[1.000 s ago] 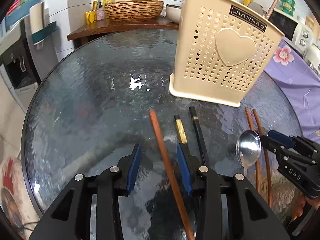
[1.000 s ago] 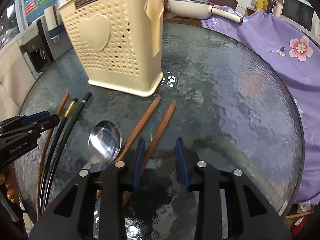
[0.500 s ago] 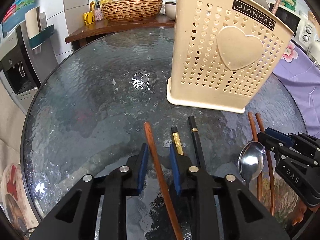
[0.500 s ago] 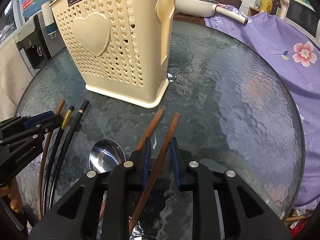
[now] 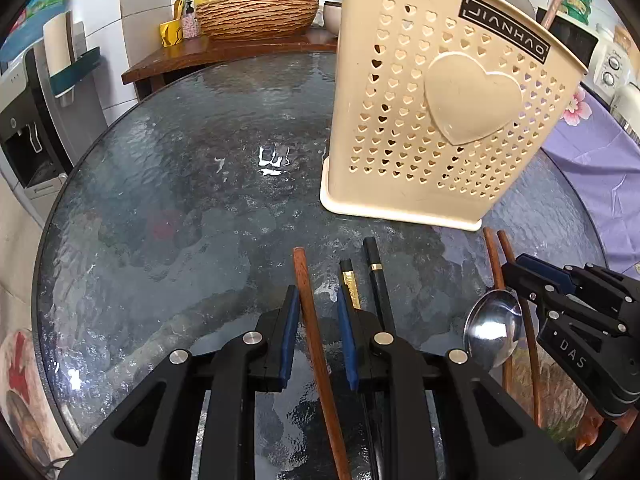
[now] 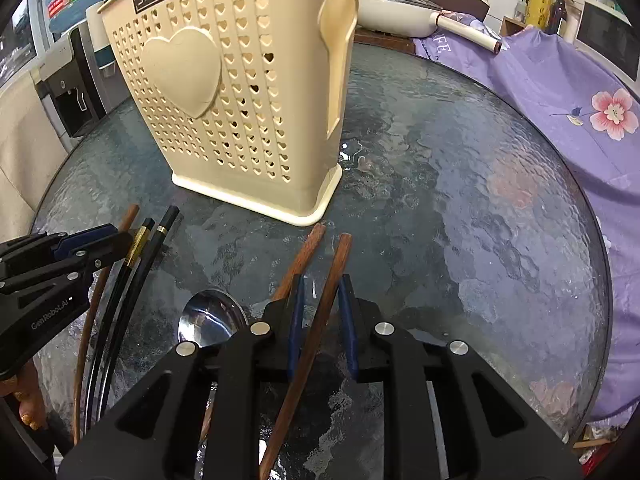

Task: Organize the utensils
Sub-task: 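Grasp a wooden chopstick with the left tool while the right tool grasps another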

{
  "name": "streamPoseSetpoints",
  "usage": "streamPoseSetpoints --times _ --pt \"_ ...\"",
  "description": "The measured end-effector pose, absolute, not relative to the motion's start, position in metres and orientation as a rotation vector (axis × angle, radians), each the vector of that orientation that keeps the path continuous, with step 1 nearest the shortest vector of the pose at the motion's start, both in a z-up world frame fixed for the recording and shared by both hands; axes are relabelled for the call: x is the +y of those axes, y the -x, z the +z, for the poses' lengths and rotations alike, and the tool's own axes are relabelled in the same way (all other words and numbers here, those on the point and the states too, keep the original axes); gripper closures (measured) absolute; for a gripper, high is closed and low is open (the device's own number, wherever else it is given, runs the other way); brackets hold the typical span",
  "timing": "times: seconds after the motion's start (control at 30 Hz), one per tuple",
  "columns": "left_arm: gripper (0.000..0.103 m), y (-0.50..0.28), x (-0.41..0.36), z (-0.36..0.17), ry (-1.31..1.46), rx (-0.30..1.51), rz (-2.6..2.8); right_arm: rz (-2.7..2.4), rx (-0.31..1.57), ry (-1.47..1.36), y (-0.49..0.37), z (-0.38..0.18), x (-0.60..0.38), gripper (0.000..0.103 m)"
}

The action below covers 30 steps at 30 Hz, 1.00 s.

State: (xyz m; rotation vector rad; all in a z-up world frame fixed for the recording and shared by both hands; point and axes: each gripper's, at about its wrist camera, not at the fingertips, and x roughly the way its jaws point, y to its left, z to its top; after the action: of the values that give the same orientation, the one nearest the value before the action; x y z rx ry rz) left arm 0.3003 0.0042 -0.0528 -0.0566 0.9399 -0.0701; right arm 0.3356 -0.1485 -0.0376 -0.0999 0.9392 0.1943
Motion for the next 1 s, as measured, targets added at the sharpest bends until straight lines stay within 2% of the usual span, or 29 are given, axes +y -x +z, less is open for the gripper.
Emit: streamPoseSetpoints --times 0.2,1.0 --pt "0.089 -0.299 0.003 -0.052 0.049 0.946 -0.062 0.195 0.936 0.113 -0.333 -0.038 -0.142 0.092" --pt "0.096 -0.296 0.005 -0.053 0.068 0.929 -0.053 0.236 0.906 0.034 -0.336 -0.039 -0.154 0.095"
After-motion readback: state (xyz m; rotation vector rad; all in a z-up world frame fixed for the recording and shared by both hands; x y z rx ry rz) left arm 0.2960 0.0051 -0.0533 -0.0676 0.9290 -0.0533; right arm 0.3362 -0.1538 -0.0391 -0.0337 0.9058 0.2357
